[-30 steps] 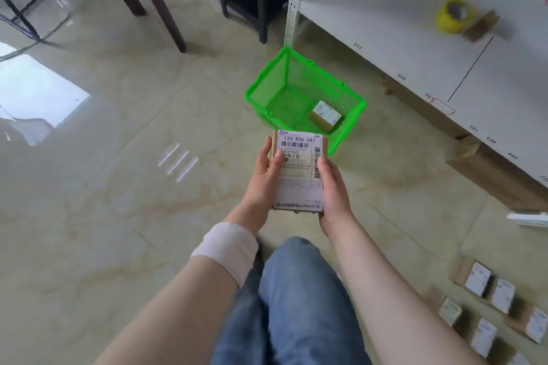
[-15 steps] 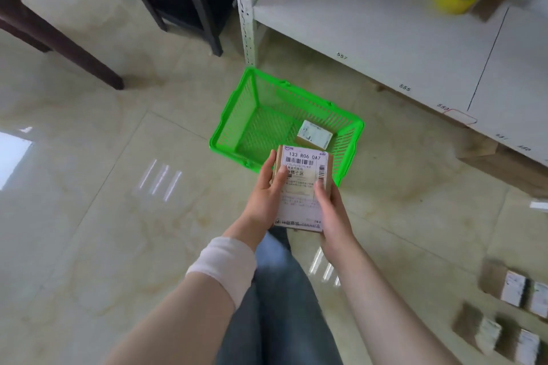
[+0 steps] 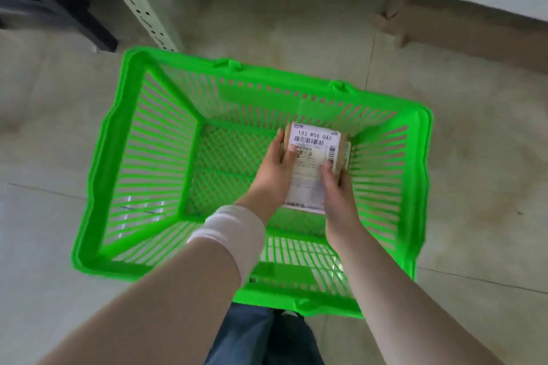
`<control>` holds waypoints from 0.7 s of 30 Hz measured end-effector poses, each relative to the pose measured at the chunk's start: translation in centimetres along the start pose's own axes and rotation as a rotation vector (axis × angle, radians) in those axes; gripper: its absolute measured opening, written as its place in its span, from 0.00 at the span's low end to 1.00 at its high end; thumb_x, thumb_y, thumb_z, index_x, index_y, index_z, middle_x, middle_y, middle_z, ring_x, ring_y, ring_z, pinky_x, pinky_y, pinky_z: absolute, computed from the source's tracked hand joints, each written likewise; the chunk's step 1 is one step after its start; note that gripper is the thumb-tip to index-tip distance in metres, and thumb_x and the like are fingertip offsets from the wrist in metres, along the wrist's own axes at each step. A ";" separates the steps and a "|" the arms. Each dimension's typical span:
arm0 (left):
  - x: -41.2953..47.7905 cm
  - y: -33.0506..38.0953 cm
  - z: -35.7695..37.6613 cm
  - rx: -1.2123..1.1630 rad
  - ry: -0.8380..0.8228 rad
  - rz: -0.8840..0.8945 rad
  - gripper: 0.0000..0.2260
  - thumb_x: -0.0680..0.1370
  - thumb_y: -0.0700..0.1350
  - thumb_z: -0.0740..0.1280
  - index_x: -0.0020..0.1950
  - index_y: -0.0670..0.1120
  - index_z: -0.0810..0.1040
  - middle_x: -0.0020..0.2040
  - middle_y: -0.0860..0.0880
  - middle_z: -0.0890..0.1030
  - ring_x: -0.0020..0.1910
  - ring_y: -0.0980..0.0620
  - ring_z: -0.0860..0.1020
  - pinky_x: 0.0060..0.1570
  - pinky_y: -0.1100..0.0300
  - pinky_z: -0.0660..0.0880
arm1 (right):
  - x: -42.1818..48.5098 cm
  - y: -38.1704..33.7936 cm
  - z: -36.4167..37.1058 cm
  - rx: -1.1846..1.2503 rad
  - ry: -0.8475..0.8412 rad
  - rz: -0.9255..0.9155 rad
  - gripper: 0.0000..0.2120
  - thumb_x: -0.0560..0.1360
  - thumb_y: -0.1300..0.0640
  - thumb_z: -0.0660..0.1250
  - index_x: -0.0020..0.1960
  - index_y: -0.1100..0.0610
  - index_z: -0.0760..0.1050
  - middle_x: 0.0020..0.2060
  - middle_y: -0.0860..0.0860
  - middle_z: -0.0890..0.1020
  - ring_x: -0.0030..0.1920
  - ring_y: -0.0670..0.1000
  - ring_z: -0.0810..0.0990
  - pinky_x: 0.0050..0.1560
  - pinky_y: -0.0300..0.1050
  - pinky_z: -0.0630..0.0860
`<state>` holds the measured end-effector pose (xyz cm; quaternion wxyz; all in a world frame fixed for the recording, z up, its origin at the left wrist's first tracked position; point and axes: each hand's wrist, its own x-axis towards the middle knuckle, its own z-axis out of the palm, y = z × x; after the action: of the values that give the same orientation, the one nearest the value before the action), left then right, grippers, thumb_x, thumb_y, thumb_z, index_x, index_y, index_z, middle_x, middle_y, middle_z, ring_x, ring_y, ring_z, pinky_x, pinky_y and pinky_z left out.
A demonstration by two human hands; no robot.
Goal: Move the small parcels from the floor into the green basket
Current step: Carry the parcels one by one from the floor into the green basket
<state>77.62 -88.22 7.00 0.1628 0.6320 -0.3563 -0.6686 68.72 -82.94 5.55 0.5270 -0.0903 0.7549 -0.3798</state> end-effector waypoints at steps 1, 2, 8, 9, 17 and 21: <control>1.3 -0.6 0.3 0.001 0.012 0.008 0.23 0.81 0.49 0.53 0.76 0.55 0.53 0.67 0.49 0.73 0.55 0.51 0.76 0.56 0.57 0.74 | 1.3 0.6 0.3 -0.064 0.036 -0.011 0.18 0.72 0.40 0.64 0.59 0.46 0.73 0.61 0.52 0.79 0.60 0.54 0.78 0.63 0.54 0.74; 2.3 -1.1 0.7 -0.002 0.019 0.009 0.23 0.81 0.48 0.53 0.76 0.54 0.54 0.67 0.49 0.74 0.56 0.51 0.76 0.56 0.57 0.73 | 2.5 1.4 0.5 -0.100 0.069 -0.014 0.27 0.66 0.34 0.64 0.61 0.45 0.74 0.61 0.53 0.78 0.61 0.55 0.77 0.64 0.55 0.73; 4.2 -2.3 1.4 0.010 0.076 0.043 0.24 0.80 0.48 0.56 0.76 0.52 0.54 0.68 0.50 0.70 0.62 0.51 0.74 0.59 0.56 0.76 | 4.2 2.5 0.8 -0.036 0.159 0.028 0.46 0.54 0.25 0.64 0.68 0.46 0.70 0.60 0.53 0.78 0.60 0.53 0.78 0.61 0.54 0.76; 4.3 -2.3 1.2 0.018 0.090 0.069 0.26 0.80 0.49 0.58 0.76 0.53 0.54 0.71 0.49 0.68 0.66 0.51 0.72 0.63 0.51 0.73 | 4.0 2.4 0.8 0.003 0.167 0.053 0.50 0.52 0.25 0.65 0.68 0.47 0.68 0.62 0.53 0.77 0.61 0.54 0.77 0.62 0.54 0.76; 5.3 -0.3 0.4 0.334 0.052 0.143 0.21 0.76 0.48 0.65 0.68 0.54 0.65 0.70 0.48 0.70 0.63 0.52 0.71 0.63 0.52 0.72 | -0.1 1.4 0.9 0.631 0.197 0.481 0.40 0.73 0.52 0.69 0.77 0.48 0.48 0.70 0.54 0.71 0.65 0.56 0.74 0.59 0.57 0.76; 4.4 0.5 0.3 0.386 0.087 0.153 0.16 0.75 0.48 0.67 0.61 0.48 0.69 0.62 0.50 0.77 0.58 0.53 0.75 0.55 0.63 0.69 | -0.3 1.0 1.6 0.677 0.207 0.503 0.32 0.74 0.52 0.68 0.74 0.54 0.60 0.64 0.55 0.76 0.59 0.56 0.78 0.55 0.56 0.77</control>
<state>76.53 -91.38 4.10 0.1045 0.6509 -0.5173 -0.5456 70.46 -82.83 4.88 0.5244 0.3129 0.6350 -0.4730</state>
